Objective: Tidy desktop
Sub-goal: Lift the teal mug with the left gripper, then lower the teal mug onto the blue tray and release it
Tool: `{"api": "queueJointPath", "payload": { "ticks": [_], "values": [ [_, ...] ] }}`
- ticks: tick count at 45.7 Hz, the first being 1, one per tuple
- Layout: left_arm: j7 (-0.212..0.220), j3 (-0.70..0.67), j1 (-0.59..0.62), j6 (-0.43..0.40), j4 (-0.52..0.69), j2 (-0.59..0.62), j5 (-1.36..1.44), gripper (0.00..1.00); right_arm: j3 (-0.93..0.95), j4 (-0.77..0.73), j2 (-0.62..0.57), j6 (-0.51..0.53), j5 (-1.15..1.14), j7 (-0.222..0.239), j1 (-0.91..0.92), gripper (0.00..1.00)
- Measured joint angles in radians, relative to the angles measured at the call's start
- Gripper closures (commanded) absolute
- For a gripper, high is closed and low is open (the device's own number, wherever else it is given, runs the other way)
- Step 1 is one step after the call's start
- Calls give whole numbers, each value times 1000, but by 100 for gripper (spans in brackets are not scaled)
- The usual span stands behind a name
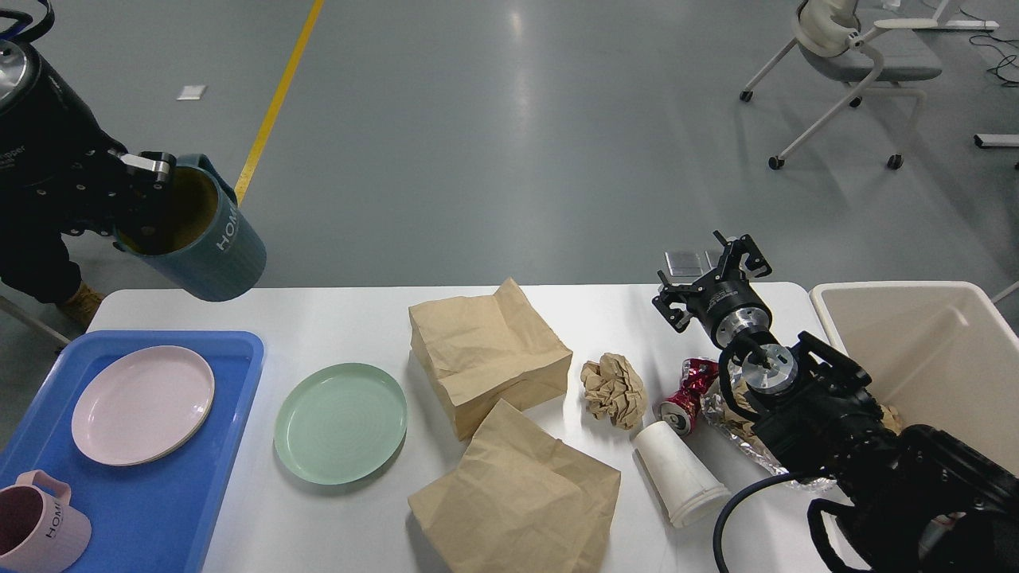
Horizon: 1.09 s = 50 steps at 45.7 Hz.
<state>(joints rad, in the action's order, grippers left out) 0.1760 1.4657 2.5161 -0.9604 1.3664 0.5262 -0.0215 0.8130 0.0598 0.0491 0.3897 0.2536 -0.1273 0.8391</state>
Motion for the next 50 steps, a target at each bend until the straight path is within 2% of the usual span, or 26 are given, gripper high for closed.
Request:
{"api": "queueJointPath", "payload": {
  "ticks": [12, 28, 41, 50],
  "values": [
    [-3, 74, -60, 1, -5, 78, 37, 100, 0, 0, 0, 0, 0, 0, 0, 0],
    [-19, 76, -331, 1, -25, 214, 187, 100, 0, 0, 0, 0, 0, 0, 0, 0],
    [-15, -79, -646, 1, -208, 254, 233, 100, 0, 0, 0, 0, 0, 0, 0, 0],
    [-7, -178, -812, 23, -324, 248, 247, 100, 0, 0, 0, 0, 0, 0, 0, 0]
  ]
}}
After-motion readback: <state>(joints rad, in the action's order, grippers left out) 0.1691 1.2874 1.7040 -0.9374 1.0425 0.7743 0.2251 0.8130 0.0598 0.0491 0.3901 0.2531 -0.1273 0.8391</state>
